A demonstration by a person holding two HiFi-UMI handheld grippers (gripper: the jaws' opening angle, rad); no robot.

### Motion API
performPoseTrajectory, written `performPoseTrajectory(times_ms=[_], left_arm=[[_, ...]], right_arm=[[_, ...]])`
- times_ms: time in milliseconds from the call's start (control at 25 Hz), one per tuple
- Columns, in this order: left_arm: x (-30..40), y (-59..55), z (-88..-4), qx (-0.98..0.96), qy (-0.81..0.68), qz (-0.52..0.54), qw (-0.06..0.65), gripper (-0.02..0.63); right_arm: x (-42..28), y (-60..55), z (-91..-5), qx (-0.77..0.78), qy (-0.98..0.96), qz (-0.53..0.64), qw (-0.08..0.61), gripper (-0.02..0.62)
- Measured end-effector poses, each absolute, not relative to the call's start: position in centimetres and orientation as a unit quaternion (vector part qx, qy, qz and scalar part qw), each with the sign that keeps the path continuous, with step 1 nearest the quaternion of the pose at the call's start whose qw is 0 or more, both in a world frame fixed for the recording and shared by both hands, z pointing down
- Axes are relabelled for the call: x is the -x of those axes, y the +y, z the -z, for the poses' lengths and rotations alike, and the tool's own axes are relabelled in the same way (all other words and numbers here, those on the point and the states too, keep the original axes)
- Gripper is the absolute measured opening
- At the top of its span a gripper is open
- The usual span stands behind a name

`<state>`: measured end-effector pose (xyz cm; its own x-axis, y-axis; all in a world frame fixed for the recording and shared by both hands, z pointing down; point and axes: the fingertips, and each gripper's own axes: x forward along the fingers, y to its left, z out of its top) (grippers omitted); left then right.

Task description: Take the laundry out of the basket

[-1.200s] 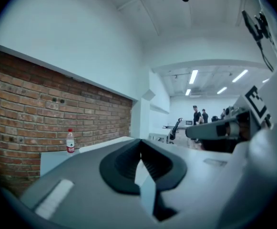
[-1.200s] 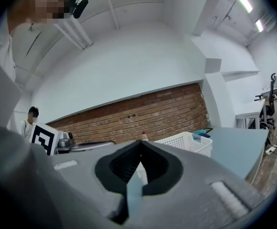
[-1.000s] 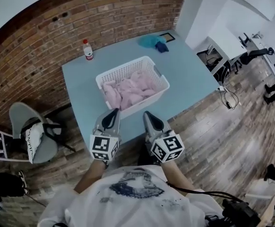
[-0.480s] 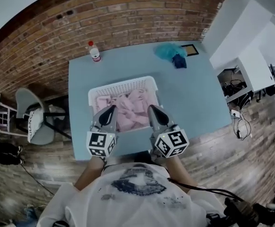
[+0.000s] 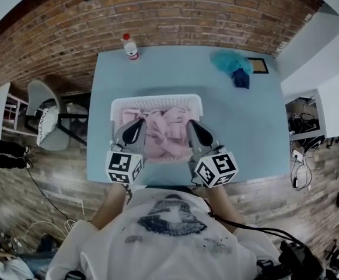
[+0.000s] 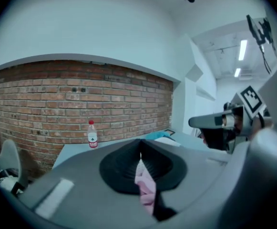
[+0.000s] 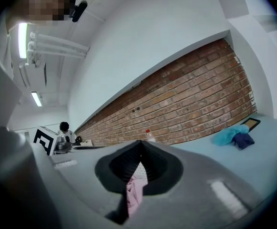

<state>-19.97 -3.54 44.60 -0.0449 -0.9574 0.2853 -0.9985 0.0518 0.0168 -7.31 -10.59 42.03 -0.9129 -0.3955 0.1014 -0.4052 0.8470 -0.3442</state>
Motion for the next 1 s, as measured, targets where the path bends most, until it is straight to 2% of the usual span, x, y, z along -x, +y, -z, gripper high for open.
performPoseTrajectory(times_ms=[760,1000], left_arm=[[20.6,-7.2,-47.7,-0.73,-0.655,-0.125,0.149,-0.004],[19.3,-8.1,-50.1,-0.759,-0.603,-0.155,0.192,0.14]], right_arm=[[9.2,-13.9,-42.2,-0.245,-0.955,-0.167,0.024,-0.002],[9.2,-14.3,-42.5,-0.252,-0.952,-0.171,0.026,-0.002]])
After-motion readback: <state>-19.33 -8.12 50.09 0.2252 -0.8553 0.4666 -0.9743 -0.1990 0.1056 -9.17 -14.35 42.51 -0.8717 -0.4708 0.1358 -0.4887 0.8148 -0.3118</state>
